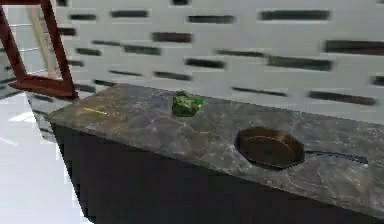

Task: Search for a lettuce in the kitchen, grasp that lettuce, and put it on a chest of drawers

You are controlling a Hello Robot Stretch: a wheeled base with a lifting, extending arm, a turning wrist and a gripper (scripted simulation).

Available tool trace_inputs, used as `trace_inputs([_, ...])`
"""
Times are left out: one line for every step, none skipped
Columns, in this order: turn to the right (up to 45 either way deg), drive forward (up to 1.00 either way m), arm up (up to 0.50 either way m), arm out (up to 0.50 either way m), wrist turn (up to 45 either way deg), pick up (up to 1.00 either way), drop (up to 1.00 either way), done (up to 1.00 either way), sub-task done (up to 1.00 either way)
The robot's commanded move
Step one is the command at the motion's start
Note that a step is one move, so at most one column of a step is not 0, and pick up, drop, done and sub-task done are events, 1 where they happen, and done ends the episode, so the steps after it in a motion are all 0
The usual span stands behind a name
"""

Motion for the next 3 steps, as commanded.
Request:
trace_inputs([-45.0, 0.00, 0.00, 0.00, 0.0, 0.00, 0.00, 0.00, 0.00])
trace_inputs([-42.0, 0.00, 0.00, 0.00, 0.0, 0.00, 0.00, 0.00, 0.00])
trace_inputs([45.0, 0.00, 0.00, 0.00, 0.0, 0.00, 0.00, 0.00, 0.00])
